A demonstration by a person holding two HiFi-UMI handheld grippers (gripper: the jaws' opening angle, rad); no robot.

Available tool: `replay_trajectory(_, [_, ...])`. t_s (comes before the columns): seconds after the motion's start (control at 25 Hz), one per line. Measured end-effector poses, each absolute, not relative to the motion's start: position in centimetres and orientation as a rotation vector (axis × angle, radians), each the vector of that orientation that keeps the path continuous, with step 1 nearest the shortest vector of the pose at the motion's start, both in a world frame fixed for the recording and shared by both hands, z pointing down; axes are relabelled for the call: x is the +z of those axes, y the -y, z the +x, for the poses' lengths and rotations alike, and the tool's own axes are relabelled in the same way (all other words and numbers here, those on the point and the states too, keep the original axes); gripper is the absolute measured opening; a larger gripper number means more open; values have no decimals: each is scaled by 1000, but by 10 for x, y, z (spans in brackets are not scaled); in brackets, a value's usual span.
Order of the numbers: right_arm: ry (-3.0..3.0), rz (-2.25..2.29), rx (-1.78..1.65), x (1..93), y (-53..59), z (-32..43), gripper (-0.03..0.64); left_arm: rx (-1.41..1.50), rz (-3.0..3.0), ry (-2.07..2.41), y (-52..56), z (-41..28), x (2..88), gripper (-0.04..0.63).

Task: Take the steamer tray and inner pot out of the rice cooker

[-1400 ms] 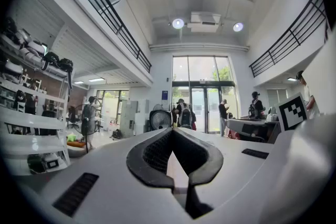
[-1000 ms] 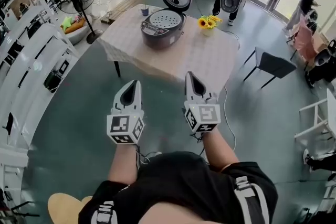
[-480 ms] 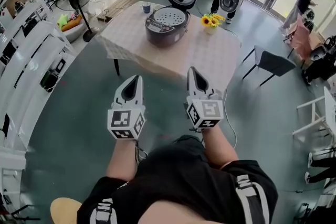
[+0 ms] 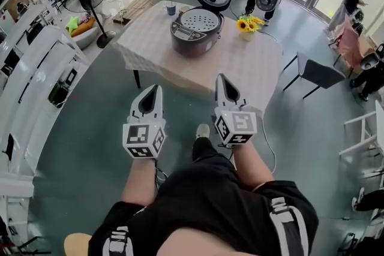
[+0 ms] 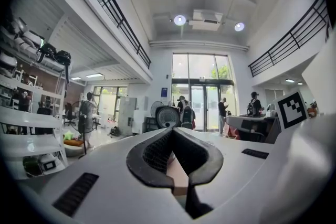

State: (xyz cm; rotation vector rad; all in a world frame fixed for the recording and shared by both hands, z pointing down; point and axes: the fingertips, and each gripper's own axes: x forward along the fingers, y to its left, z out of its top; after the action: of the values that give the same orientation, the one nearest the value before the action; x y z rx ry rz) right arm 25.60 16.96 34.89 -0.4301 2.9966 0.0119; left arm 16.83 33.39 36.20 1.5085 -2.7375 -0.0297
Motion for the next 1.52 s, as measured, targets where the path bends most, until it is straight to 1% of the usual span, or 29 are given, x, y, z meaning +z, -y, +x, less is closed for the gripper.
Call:
replay_trajectory(0.2, [-2981, -432, -28, 355, -125, 212, -2, -8, 1503, 2733, -298, 125, 367, 2])
replay_trajectory(0.4, [-2985, -417, -41, 356, -76, 148, -2, -29, 1479, 2721, -252, 58, 367, 2])
replay_trajectory(0.68, [-3004, -413, -48, 344, 14, 62, -2, -36, 1520, 2706, -151, -27, 348, 2])
replay_trajectory(0.88, [-3003, -418, -31, 332, 70, 15, -2, -39, 1554, 2701, -88, -76, 335, 2])
replay_trajectory(1.12, [-3014, -474, -37, 335, 117, -9, -2, -36, 1590, 2653, -40, -105, 338, 2])
replay_trajectory(1.52, [-2960, -705, -43, 339, 165, -13, -2, 8, 1790, 2567, 20, -143, 326, 2])
